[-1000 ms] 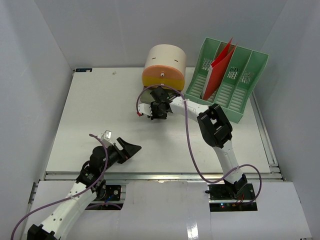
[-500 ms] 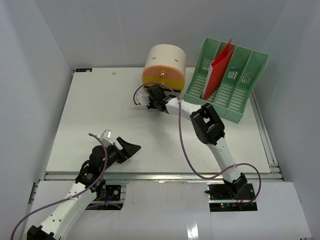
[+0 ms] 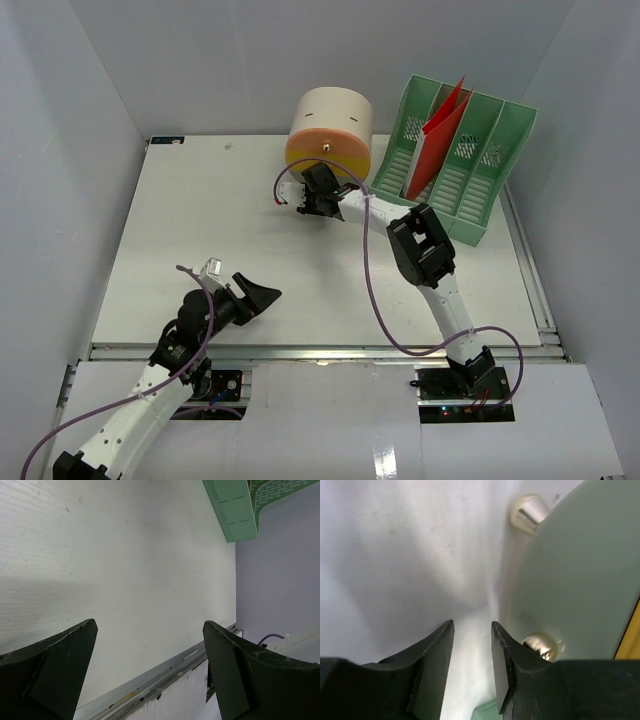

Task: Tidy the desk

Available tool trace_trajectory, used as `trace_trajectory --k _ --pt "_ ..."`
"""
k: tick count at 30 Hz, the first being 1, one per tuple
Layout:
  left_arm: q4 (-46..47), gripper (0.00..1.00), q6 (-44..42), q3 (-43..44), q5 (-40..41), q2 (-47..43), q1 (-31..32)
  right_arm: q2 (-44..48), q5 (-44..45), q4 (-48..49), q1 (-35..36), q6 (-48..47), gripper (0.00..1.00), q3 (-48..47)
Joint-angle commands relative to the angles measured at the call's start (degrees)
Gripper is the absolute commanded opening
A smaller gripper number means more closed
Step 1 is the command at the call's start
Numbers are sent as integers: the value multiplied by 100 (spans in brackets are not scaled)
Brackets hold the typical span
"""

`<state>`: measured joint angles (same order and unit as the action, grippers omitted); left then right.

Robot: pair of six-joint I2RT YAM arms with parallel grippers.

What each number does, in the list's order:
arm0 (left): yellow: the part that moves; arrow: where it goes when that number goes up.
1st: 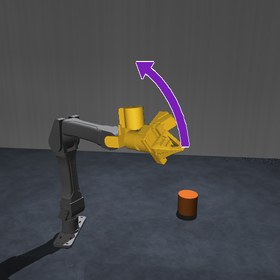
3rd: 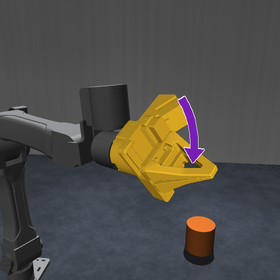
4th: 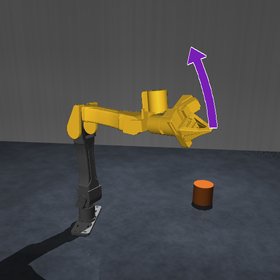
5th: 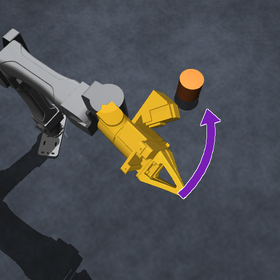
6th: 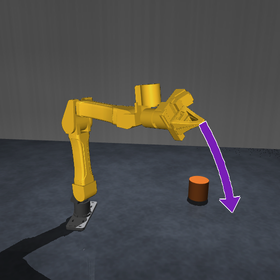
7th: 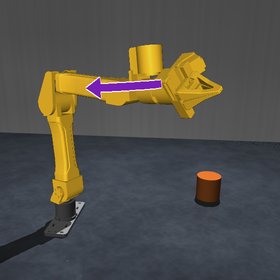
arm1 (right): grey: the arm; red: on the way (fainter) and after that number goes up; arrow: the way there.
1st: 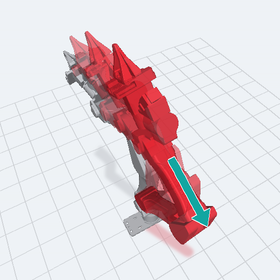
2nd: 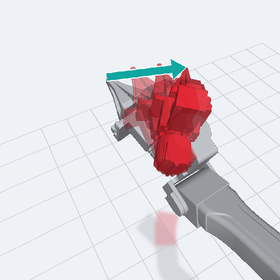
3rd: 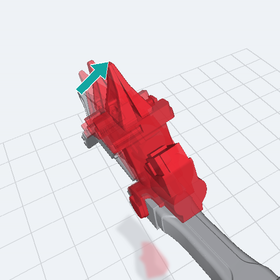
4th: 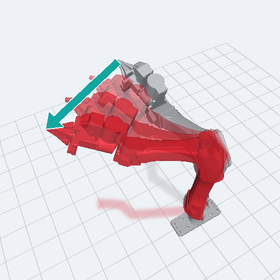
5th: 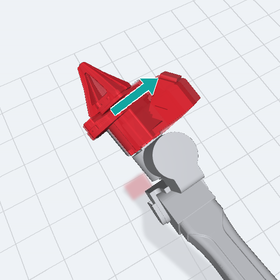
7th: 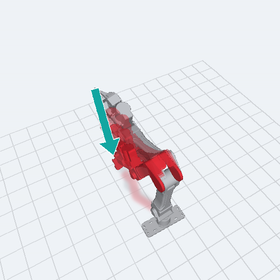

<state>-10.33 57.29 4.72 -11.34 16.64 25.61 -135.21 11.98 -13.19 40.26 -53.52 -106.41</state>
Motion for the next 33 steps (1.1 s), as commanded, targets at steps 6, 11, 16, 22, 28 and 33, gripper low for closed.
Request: trace_trajectory --k 6,11,16,22,28,33 --pt "696 98 -1334 751 -726 -1 -35 2971 -4772 -2246 -20 849 50 1466" --pt "458 98 -2581 1719 -935 458 -38 4484 -5091 -1989 -971 1595 65 2570" --pt "-20 98 -3249 2708 -938 1265 -31 5713 -5774 -1789 -2921 2167 90 3248" --pt "-100 98 -3309 3268 -823 1704 -38 6869 -5784 -1715 -4893 2528 90 4296" --pt "-50 98 -3235 3842 -975 2261 -37 7944 -5521 -1697 -5595 2773 90 5473" --pt "-151 98 -3373 3941 -1040 2344 -33 8684 -5164 -1357 -5617 3414 90 6202"
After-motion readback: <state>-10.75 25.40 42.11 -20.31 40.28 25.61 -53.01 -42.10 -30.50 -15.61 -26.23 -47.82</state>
